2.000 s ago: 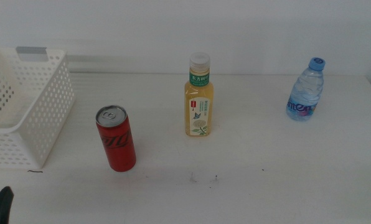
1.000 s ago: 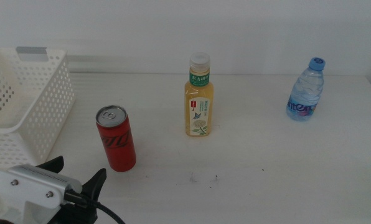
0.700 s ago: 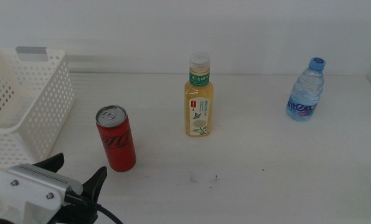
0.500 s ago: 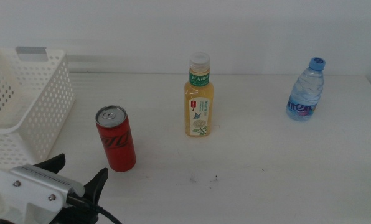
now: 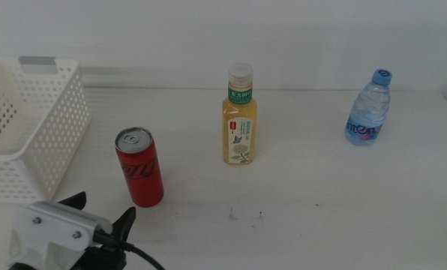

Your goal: Use arms to grab the bottles and put them into the dustbin to the left of the table.

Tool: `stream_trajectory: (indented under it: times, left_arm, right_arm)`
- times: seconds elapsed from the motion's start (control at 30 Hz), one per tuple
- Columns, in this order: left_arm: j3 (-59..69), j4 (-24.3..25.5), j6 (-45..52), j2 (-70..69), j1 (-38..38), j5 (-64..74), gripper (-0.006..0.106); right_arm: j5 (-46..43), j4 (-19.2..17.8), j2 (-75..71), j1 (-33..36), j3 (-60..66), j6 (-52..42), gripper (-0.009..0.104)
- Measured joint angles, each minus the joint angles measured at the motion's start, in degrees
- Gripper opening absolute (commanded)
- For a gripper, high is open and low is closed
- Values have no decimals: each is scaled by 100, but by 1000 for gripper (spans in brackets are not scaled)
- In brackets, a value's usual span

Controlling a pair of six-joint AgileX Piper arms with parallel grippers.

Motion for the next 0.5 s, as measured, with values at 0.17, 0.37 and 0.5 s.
stream_trajectory:
  times: [0.17, 0.37, 0.5]
  left_arm:
    - [-38, 38, -249, 1083, 0, -857, 94]
    - [-539, 38, -397, 1922, 0, -937, 94]
    - [-926, 25, -397, 2158, 0, -947, 94]
  right_arm:
    - [0, 0, 0, 0, 0, 0, 78]
    - [0, 0, 0, 0, 0, 0, 78]
    - [0, 0, 0, 0, 0, 0, 78]
